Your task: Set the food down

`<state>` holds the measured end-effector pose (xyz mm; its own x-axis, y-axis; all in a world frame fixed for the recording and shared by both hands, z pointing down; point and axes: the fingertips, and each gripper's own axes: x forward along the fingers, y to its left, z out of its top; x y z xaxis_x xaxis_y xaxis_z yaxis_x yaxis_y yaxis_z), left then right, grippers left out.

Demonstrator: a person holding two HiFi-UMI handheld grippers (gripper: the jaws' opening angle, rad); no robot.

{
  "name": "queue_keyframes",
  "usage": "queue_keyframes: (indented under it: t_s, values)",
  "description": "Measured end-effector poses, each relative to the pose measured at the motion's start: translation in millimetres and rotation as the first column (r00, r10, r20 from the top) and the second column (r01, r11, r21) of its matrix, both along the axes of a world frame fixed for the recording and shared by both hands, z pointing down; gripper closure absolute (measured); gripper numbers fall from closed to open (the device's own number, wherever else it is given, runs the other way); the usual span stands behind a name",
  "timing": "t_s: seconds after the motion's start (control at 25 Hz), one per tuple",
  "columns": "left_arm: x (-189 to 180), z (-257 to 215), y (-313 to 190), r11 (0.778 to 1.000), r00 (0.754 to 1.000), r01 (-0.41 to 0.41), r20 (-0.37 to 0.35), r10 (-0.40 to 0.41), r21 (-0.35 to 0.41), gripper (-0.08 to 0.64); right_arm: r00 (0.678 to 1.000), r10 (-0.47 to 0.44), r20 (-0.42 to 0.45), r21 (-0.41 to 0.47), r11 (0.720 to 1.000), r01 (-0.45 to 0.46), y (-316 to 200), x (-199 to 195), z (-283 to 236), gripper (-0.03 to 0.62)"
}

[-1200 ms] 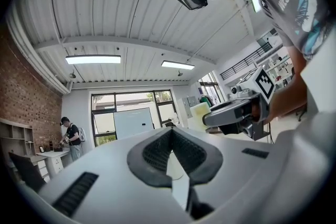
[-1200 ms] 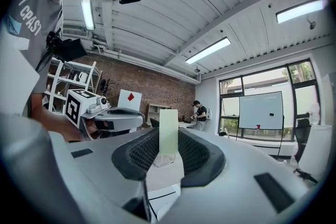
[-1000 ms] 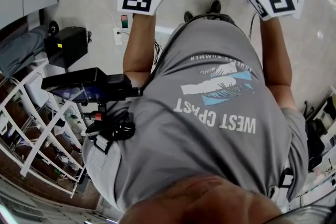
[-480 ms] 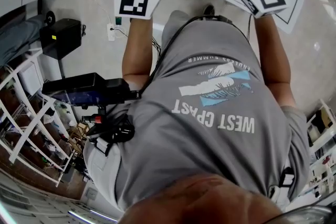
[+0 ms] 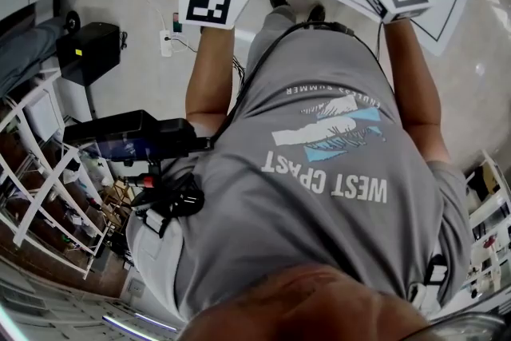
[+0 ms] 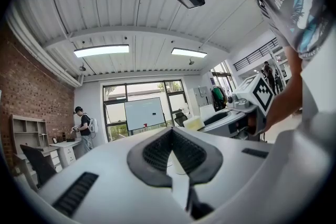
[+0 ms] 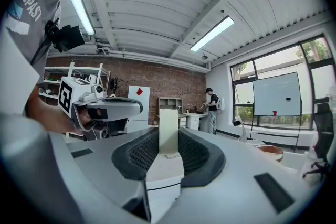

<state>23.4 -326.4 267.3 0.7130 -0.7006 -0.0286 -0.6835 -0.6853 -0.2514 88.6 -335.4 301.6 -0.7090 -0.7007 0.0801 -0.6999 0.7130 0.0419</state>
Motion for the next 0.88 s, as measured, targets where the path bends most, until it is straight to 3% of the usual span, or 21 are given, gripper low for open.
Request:
queue_keyframes:
  t_s: [0.16,0.32,0.88]
  values:
    - [1,4,-19,1.000,1.000,-0.014,0.016,0.014,-0.013,0.554,1.000,0.013,0.006,-0.034,0.999,-0.013,-22,-3,14,0.485]
    - [4,19,-20,0.999,0.995,-0.019,0.100,0.023,-0.044,0.554,0.999,0.030,0.030,-0.081,0.996,-0.028,-28,-1,32,0.485]
    - [2,21,-28,0.996,0.995,-0.047,0.082,0.053,-0.071,0.554,0.990,0.057,-0.129,-0.185,0.979,-0.081,-39,5,109,0.485]
